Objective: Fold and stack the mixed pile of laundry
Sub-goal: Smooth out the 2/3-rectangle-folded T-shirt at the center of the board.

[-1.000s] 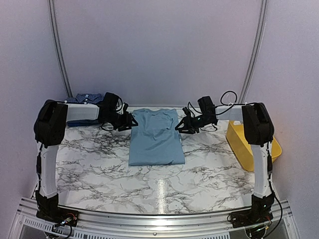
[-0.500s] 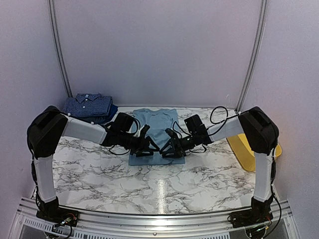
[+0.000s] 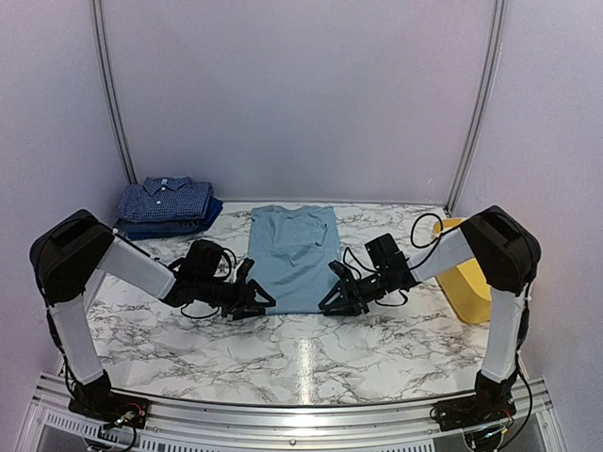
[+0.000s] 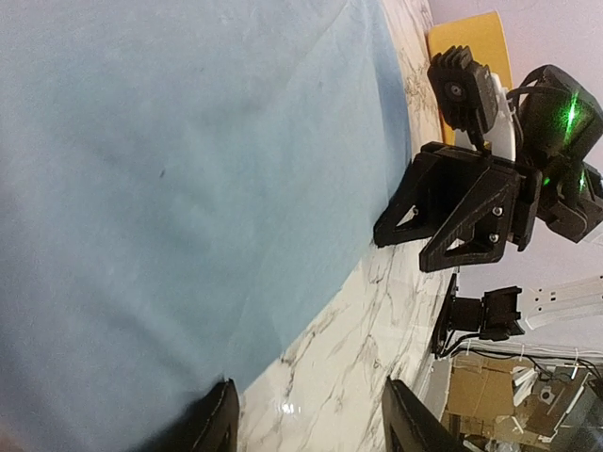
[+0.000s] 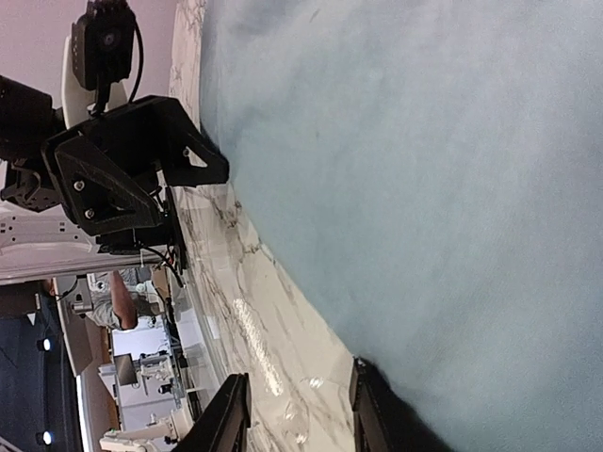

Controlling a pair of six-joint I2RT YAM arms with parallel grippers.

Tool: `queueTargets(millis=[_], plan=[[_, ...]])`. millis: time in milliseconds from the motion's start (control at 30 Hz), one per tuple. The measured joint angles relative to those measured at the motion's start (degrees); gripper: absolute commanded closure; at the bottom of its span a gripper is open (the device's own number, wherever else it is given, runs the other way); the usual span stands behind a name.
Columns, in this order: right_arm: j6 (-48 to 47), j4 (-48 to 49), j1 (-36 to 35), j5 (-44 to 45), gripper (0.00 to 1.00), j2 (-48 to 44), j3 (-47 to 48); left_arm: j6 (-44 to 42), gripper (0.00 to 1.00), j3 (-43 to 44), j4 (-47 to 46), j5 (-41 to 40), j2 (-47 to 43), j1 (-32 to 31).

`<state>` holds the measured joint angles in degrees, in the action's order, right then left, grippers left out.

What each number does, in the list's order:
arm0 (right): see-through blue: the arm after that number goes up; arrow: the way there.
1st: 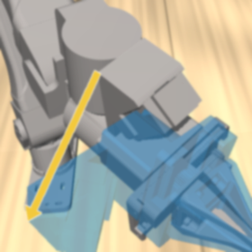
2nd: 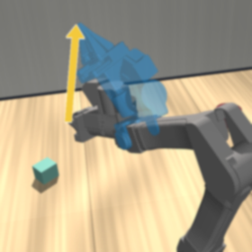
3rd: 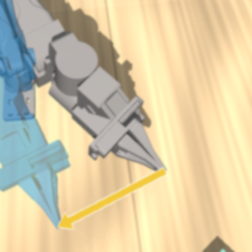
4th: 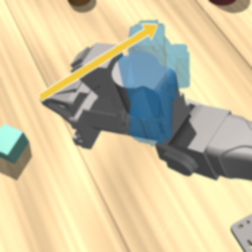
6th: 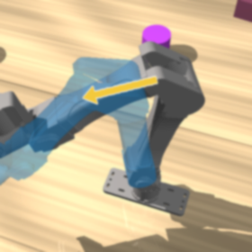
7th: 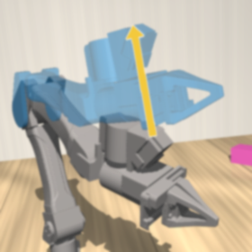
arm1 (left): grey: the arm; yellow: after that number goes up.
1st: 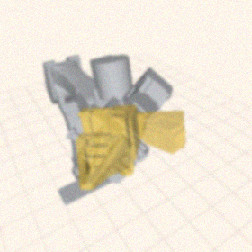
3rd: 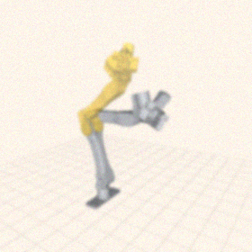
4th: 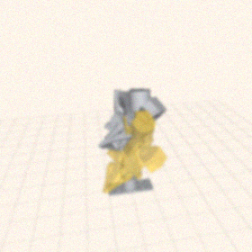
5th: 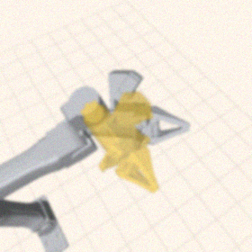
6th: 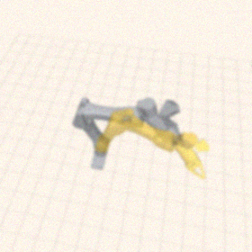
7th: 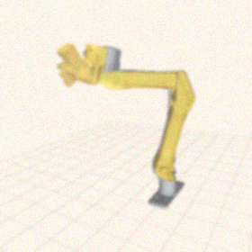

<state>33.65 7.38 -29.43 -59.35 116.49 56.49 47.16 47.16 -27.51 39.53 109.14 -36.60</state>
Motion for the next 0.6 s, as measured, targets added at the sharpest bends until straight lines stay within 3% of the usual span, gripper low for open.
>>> queueTargets(millis=[300, 600], plan=[[-5.7, -14.5, 4.0, 7.3, 0.73, -16.1, -1.3, 0.5, 0.62, -11.0, 3.2, -4.6, -16.3, 3.0], [-11.6, -25.7, 6.4, 17.9, 0.71, -10.6, 0.1, -1.7, 0.66, -10.3, 12.9, -12.3, -14.9, 3.0]])
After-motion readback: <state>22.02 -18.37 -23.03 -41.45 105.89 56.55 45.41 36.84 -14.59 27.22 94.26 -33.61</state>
